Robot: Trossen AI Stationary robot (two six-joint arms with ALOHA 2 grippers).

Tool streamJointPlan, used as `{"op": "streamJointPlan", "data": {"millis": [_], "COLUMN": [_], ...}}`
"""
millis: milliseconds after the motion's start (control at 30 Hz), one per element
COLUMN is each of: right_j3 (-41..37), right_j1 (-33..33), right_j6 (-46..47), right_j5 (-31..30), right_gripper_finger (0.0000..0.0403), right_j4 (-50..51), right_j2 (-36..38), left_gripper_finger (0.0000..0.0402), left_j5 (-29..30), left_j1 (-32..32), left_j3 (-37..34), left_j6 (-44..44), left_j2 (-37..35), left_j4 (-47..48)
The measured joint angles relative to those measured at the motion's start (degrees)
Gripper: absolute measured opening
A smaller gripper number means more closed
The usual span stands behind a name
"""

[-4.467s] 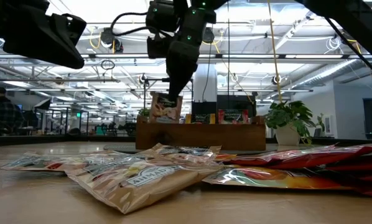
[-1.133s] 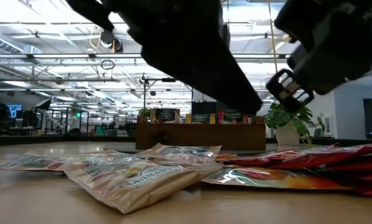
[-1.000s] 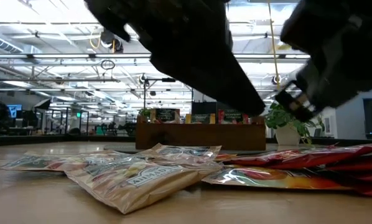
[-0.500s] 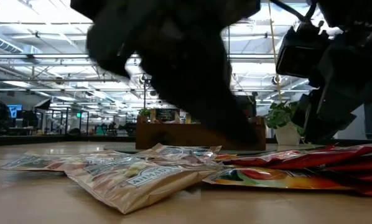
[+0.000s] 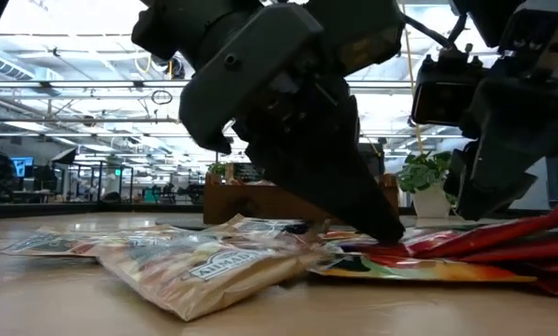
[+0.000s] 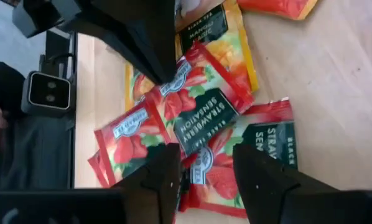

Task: Pick & Place Tea
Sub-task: Put the red tea bag into the right section of the wooden organizer

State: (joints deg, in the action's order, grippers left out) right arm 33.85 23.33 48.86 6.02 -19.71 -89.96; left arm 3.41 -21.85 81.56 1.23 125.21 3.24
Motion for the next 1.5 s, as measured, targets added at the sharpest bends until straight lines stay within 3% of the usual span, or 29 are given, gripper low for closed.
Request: {"op": "streamJointPlan", "data": {"millis": [433, 700, 867, 1033, 1333, 1500], "right_j3": [0.22, 0.17, 0.11, 0.06, -0.12, -0.09], "right_j1": [-0.09, -0.49, -0.5, -0.52, -0.9, -1.38], "right_j6": [1.46, 1.23, -0.48, -3.49, -5.91, -8.76], "right_j5": [1.66, 1.66, 1.57, 1.38, 1.38, 0.68], "right_gripper_finger": [0.0129, 0.0126, 0.0088, 0.0011, 0.0002, 0.0001], "right_j4": [-5.6, -7.29, -6.99, -6.73, -5.77, -2.65], "right_j2": [-7.28, -7.54, -7.54, -7.6, -6.73, -1.55], "left_gripper_finger": [0.0037, 0.0037, 0.0037, 0.0037, 0.0037, 0.0037], "left_j5": [-0.4, -0.54, -0.46, -0.34, -0.09, 0.48], "left_j1": [1.48, 1.58, 1.63, 1.64, 1.13, -0.9], "left_j3": [0.01, 0.02, 0.02, -0.02, 0.08, 0.5], "left_j6": [0.55, 0.21, -0.04, -0.04, -0.72, -2.37], "left_j2": [1.81, 2.14, 2.14, 2.14, 0.75, -4.18], "left_j4": [-4.59, -5.22, -5.13, -5.79, -6.03, -5.87]}}
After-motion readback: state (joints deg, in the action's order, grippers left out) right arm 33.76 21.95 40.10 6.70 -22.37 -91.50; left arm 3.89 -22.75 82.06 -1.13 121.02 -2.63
